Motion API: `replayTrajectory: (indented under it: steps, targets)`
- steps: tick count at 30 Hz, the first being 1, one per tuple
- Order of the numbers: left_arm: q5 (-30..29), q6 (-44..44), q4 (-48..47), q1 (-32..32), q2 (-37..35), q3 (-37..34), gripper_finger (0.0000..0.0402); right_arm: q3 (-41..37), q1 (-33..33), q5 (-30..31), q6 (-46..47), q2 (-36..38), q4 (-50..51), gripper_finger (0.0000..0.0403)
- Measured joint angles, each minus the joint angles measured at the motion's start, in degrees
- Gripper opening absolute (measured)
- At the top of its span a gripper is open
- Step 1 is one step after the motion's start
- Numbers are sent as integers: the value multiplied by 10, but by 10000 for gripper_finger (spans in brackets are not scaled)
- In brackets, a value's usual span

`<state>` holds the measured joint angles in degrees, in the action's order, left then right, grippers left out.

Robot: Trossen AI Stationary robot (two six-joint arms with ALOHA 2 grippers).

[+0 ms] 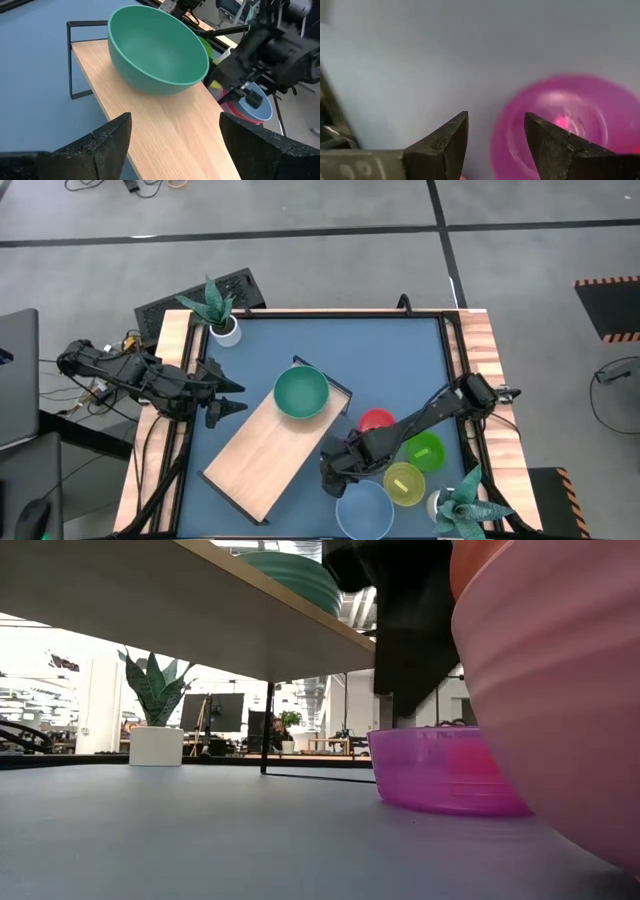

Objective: Place and stack bowls onto a shelf
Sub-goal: Put the light violet bowl on the shelf

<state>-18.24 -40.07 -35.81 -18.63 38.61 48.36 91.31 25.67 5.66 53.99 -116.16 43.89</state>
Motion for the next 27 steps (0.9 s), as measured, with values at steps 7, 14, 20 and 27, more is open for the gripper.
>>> replayTrajectory:
  steps: [7, 14, 20, 27]
  targets:
    - [0, -1, -12, 0, 0, 0, 286, 2, -3, -8, -4, -13, -5, 218]
    - [0, -1, -12, 0, 0, 0, 286, 2, 0, 14, -5, -12, 18, 210]
    - [-1, 0, -12, 0, 0, 0, 286, 2, 6, 14, -8, -12, 12, 191]
    - [-1, 6, -12, 0, 0, 0, 286, -9, 2, 13, -23, -13, 13, 183]
